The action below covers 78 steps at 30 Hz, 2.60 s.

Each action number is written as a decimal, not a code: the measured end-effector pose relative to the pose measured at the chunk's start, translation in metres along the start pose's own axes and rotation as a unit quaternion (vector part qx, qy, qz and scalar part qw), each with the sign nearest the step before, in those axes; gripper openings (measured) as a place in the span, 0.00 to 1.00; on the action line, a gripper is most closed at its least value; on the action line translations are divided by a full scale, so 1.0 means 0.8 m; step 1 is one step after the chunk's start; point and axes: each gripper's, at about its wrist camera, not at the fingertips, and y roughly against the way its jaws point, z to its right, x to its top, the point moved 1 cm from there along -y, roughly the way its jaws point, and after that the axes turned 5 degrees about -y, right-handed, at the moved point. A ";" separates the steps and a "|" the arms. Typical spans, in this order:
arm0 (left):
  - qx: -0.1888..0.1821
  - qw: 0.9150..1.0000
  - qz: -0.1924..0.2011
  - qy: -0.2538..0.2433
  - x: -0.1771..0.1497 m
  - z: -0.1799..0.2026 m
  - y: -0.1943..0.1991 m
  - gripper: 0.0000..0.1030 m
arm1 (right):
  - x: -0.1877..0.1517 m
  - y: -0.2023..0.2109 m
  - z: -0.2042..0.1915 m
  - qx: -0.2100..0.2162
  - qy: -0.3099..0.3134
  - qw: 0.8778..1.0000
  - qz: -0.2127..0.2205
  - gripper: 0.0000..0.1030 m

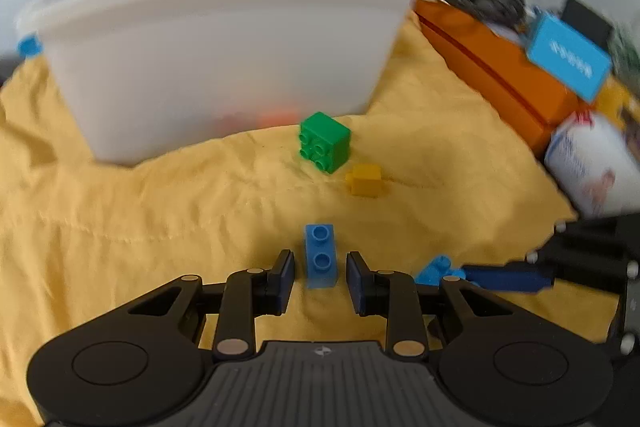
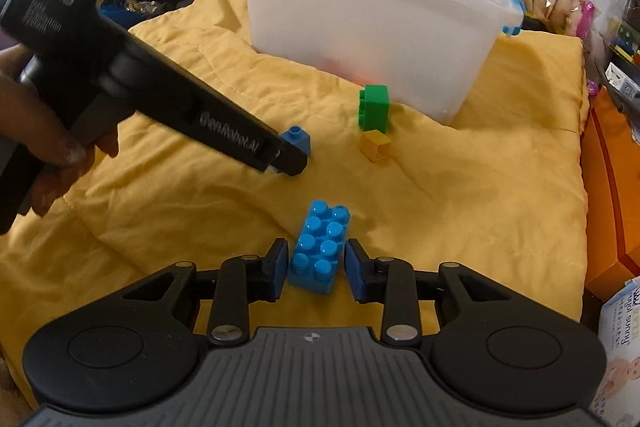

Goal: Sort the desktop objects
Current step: 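Carry both blue bricks over the clear bin and open both grippers, then grasp the square green brick with the left gripper while the right gripper grasps the small yellow brick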

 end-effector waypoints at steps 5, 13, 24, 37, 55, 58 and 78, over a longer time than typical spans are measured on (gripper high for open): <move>0.010 0.999 0.000 -0.031 -0.002 0.009 0.000 0.25 | -0.003 -0.009 0.006 0.006 -0.020 1.000 -0.012 0.33; -0.003 0.998 0.063 0.007 0.024 -0.016 0.059 0.17 | 0.012 0.001 0.004 0.007 -0.013 1.000 0.001 0.26; 0.040 0.973 0.227 -0.003 0.155 -0.075 0.197 0.17 | 0.147 0.085 0.049 -0.022 -0.026 0.982 0.184 0.26; 0.079 0.979 0.182 0.037 0.213 -0.154 0.115 0.17 | 0.291 0.044 0.072 -0.048 -0.056 0.970 0.230 0.26; 0.075 0.976 0.200 0.052 0.142 -0.115 0.150 0.56 | 0.242 0.033 0.065 -0.027 -0.063 0.974 0.218 0.41; 0.078 0.977 0.193 0.053 0.108 -0.093 0.151 0.57 | 0.210 0.045 0.066 -0.022 -0.072 0.974 0.215 0.41; 0.012 0.997 0.045 0.061 0.014 -0.037 0.071 0.58 | 0.106 -0.088 0.046 -0.028 -0.014 1.000 -0.001 0.33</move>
